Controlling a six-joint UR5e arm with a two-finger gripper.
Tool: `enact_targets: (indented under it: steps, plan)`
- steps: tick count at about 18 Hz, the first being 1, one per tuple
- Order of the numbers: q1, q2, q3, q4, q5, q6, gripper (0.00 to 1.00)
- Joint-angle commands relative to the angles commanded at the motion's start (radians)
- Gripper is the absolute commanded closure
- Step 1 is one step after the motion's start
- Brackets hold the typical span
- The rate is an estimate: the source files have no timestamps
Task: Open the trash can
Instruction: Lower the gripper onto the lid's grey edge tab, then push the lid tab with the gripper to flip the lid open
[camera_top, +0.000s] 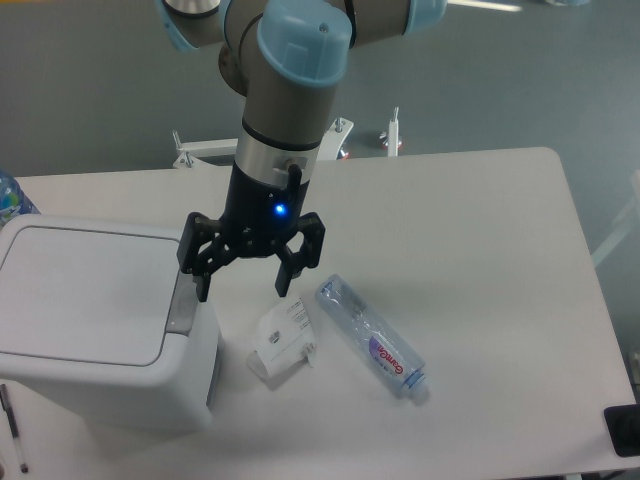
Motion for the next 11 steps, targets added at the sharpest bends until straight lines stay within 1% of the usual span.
enact_targets:
  steps: [11]
  plan:
    - [-0.012, -0.009, -0.005, 0.0, 0.0, 0.0, 0.0]
